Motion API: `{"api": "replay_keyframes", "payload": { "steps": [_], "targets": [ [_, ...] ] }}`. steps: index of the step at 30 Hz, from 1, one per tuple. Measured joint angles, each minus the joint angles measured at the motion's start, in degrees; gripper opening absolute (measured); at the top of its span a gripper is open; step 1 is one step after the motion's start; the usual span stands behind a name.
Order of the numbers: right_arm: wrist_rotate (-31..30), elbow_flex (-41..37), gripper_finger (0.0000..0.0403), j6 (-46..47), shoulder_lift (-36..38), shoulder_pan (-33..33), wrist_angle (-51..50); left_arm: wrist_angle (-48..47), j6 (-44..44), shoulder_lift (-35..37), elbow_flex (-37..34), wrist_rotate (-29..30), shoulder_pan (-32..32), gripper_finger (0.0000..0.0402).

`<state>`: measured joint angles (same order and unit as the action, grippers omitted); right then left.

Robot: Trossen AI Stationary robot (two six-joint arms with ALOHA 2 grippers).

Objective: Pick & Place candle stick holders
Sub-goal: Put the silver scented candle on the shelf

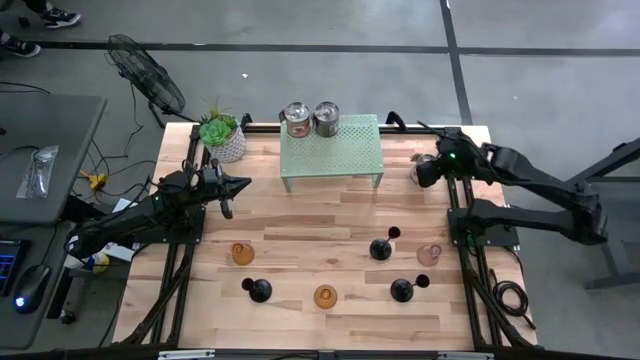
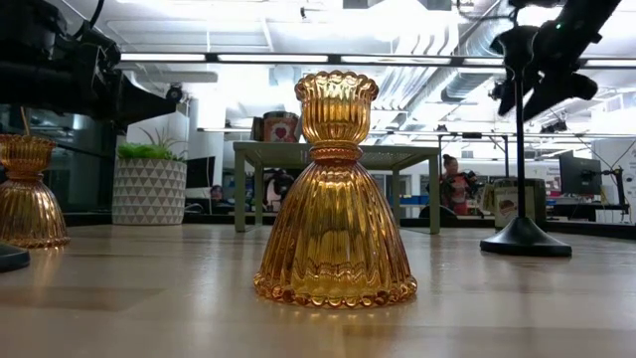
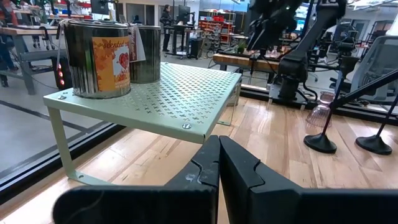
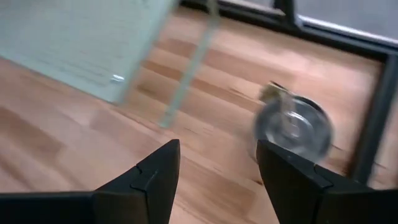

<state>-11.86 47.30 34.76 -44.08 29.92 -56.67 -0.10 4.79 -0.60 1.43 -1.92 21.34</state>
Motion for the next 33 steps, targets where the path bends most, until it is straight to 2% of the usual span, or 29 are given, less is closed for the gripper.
{"api": "replay_keyframes", "payload": {
  "steps": [6, 11, 15, 23, 29, 33],
  "targets": [
    [0.15, 2.5, 0.0206, -0.31, -7.6, 4.73, -6.48, 0.0, -0.01, 0.0, 0.0, -0.01, 0.0, 0.0],
    [0.87, 4.24, 0.0214, -0.29, -13.06, 7.55, -7.08, 0.0, -0.01, 0.0, 0.02, -0.01, 0.0, 0.0],
    [1.52, 5.89, 0.0257, -0.11, -17.32, 9.65, -6.95, -0.01, 0.01, 0.0, 0.0, 0.0, 0.01, 0.0],
    [0.15, 6.65, 0.039, 3.54, -25.38, 13.72, -7.79, -0.02, 0.01, 0.0, 0.0, -0.01, 0.02, 0.0],
    [1.9, 6.65, 0.0384, 6.36, -30.69, 15.52, -8.1, -0.02, 0.01, 0.0, 0.0, 0.0, 0.01, 0.0],
    [1.46, 6.65, 0.0394, 7.27, -33.09, 15.74, -7.67, -0.02, -0.01, 0.0, 0.0, -0.01, 0.0, 0.0]
  ]
}}
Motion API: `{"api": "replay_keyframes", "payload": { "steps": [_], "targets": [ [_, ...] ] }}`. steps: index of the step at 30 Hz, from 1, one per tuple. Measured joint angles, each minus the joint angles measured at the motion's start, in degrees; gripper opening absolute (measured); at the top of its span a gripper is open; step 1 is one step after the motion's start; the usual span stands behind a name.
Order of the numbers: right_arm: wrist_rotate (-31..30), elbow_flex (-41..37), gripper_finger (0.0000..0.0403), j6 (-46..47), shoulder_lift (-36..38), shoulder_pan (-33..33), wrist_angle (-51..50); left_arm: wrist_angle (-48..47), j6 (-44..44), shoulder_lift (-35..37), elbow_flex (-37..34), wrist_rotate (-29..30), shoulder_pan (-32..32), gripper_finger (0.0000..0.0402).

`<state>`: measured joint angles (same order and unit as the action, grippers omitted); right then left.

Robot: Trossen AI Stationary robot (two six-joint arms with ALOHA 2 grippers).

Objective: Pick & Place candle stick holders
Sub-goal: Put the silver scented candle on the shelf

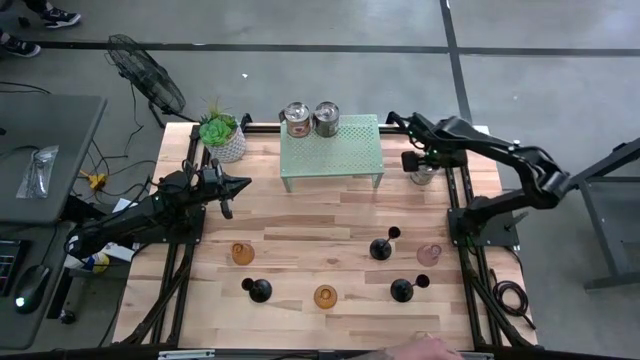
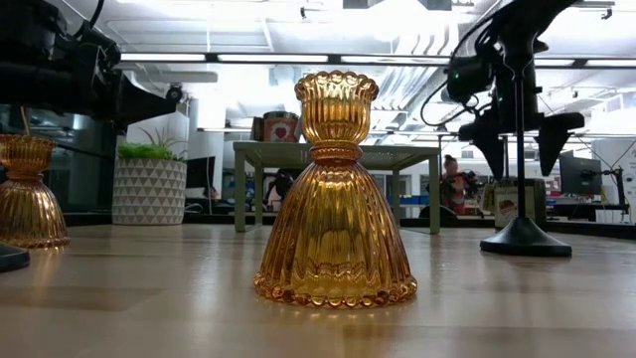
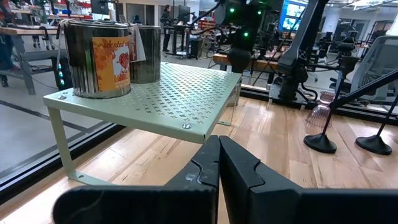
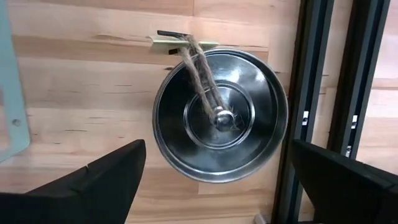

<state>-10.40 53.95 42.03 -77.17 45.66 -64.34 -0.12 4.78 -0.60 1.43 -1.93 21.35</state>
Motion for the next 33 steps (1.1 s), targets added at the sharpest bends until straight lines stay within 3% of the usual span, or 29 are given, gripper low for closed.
{"api": "replay_keyframes", "payload": {
  "steps": [21, 33],
  "targets": [
    [3.48, -0.01, 0.0397, -0.21, -8.74, 3.55, 5.16, 0.0, 0.02, 0.0, 0.0, 0.0, 0.0, 0.0],
    [3.23, 0.04, 0.0352, -1.37, -8.63, 3.64, 5.34, 0.0, 0.0, 0.0, 0.0, 0.01, 0.01, 0.0]
  ]
}}
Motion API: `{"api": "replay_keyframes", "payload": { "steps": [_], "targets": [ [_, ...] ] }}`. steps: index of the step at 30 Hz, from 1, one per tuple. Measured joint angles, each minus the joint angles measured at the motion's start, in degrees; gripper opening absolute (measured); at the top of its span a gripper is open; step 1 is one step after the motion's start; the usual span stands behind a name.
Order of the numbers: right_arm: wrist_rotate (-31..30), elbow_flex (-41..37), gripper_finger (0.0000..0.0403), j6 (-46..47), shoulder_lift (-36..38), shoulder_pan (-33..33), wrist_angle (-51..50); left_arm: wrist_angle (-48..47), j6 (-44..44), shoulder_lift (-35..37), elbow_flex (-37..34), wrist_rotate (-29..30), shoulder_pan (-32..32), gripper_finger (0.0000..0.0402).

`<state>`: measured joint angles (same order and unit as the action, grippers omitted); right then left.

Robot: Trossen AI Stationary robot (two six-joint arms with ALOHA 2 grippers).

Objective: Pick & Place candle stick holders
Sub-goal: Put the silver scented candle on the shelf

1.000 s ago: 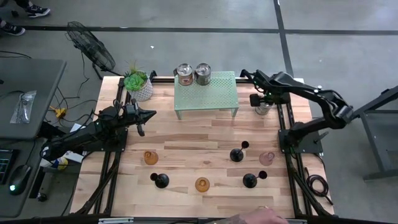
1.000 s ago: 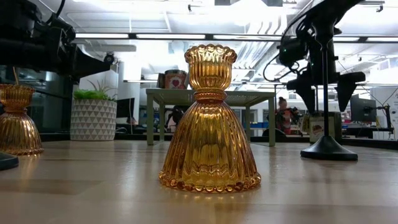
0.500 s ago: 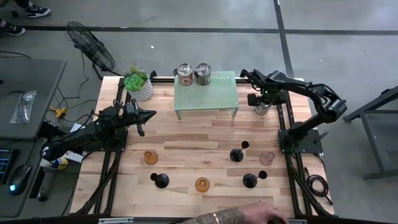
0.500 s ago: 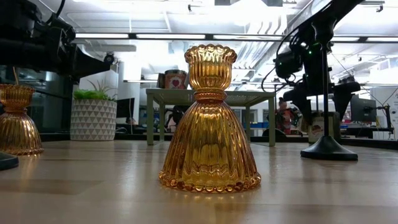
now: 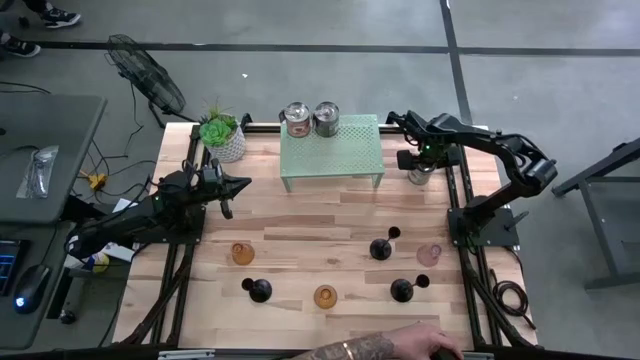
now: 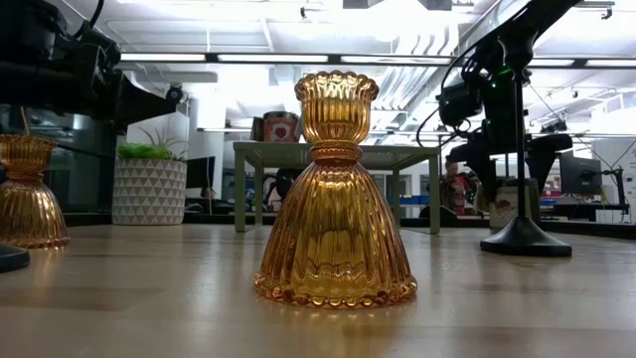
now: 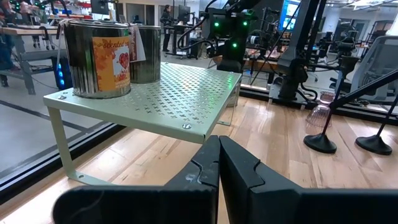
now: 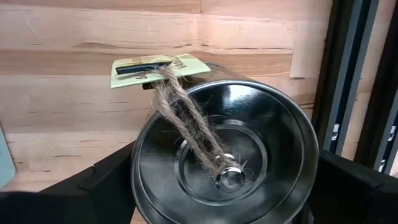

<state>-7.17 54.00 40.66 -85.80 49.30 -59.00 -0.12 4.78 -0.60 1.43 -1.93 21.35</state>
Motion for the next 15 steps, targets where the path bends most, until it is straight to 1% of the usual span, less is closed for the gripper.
{"api": "replay_keyframes", "payload": {
  "steps": [4, 7, 13, 15],
  "targets": [
    [-0.18, 0.0, 0.0359, -0.99, 0.05, 0.0, 0.07, 0.0, 0.01, 0.0, 0.0, 0.01, -0.01, 0.0],
    [0.11, -0.09, 0.0349, -1.77, 0.99, 0.0, 0.1, 0.0, 0.01, 0.0, 0.0, -0.01, -0.01, 0.0],
    [3.99, 0.07, 0.0349, -1.7, 5.72, -0.02, -2.08, 0.0, 0.02, 0.0, 0.0, 0.0, 0.0, 0.0],
    [4.66, 1.6, 0.0349, -1.99, 7.02, -0.04, -4.28, 0.0, 0.0, 0.0, 0.0, -0.01, 0.01, 0.0]
  ]
}}
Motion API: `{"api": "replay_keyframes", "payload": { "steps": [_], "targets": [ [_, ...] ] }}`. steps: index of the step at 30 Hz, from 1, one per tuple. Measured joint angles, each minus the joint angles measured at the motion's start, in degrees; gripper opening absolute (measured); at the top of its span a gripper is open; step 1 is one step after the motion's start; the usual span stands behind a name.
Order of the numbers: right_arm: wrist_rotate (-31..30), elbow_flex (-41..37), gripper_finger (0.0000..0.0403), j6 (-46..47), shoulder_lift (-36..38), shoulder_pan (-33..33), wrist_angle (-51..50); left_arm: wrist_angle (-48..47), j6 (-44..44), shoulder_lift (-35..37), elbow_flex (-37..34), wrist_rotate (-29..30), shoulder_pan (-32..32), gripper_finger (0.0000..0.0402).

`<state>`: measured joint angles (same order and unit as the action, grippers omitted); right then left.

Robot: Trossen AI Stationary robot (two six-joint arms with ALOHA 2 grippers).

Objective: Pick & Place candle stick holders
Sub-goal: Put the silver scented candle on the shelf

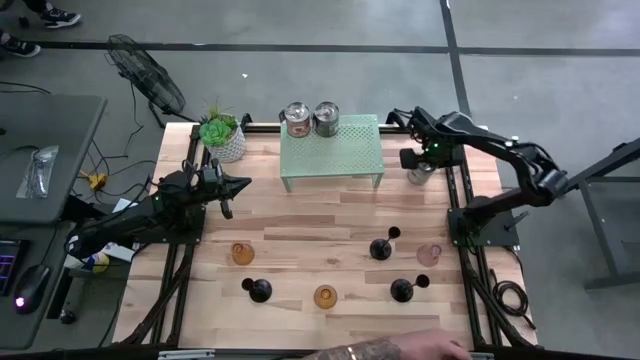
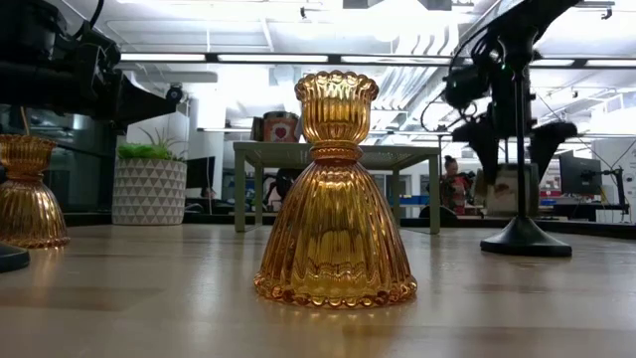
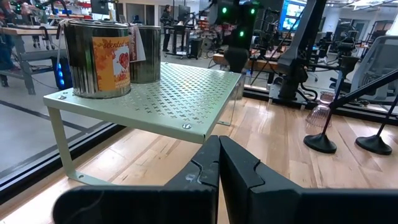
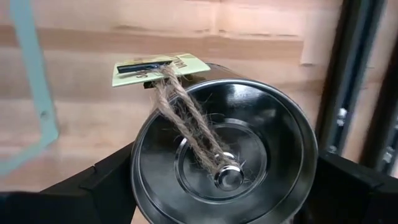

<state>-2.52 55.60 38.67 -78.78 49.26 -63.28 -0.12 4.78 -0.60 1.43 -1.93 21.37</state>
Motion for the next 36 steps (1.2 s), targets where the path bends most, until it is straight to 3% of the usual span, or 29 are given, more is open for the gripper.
{"api": "replay_keyframes", "payload": {
  "steps": [15, 28, 36],
  "targets": [
    [0.12, 29.03, 0.0347, -14.82, -1.78, -2.44, -16.21, 0.0, 0.01, -0.02, 0.01, 0.0, -0.02, 0.0],
    [-0.09, 59.06, 0.0346, -29.36, -19.46, -5.19, -24.72, 0.0, 0.0, -0.02, 0.0, 0.0, 0.0, 0.0],
    [-0.28, 69.92, 0.0346, -40.21, -29.7, -6.9, -25.83, 0.0, 0.01, -0.02, 0.02, 0.01, -0.01, 0.0]
  ]
}}
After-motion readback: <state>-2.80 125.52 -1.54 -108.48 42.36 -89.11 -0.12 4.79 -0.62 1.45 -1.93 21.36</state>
